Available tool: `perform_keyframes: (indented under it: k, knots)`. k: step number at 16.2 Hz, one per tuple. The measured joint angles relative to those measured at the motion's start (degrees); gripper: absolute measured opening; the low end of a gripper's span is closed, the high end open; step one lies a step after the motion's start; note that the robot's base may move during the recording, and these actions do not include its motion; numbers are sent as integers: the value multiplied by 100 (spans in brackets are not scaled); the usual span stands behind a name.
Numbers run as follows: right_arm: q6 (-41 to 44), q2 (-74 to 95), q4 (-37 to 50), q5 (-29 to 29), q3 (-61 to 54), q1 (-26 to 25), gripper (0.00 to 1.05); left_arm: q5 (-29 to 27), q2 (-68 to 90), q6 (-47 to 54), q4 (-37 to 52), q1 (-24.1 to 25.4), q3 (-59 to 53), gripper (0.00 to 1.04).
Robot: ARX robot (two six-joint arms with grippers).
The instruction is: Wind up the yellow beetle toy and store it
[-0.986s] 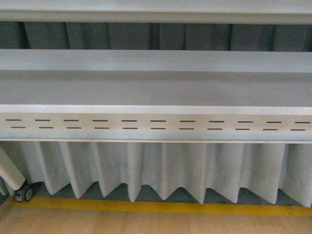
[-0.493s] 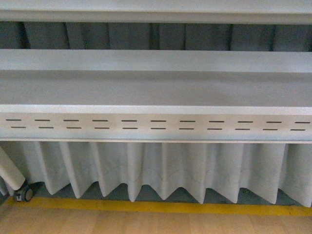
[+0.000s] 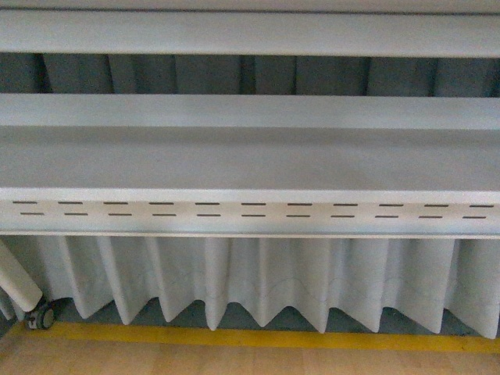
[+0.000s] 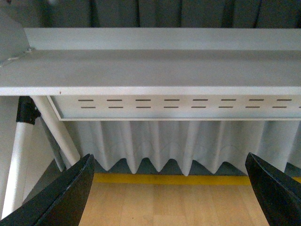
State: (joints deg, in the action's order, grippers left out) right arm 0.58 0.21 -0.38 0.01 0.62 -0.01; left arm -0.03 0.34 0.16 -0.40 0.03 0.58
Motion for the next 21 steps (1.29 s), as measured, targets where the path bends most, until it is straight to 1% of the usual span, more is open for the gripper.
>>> perform_keyframes:
  k: [21]
  knots:
    - [0,0,20,2,0,0,98,-7,0,-7,17,0,-2,98]
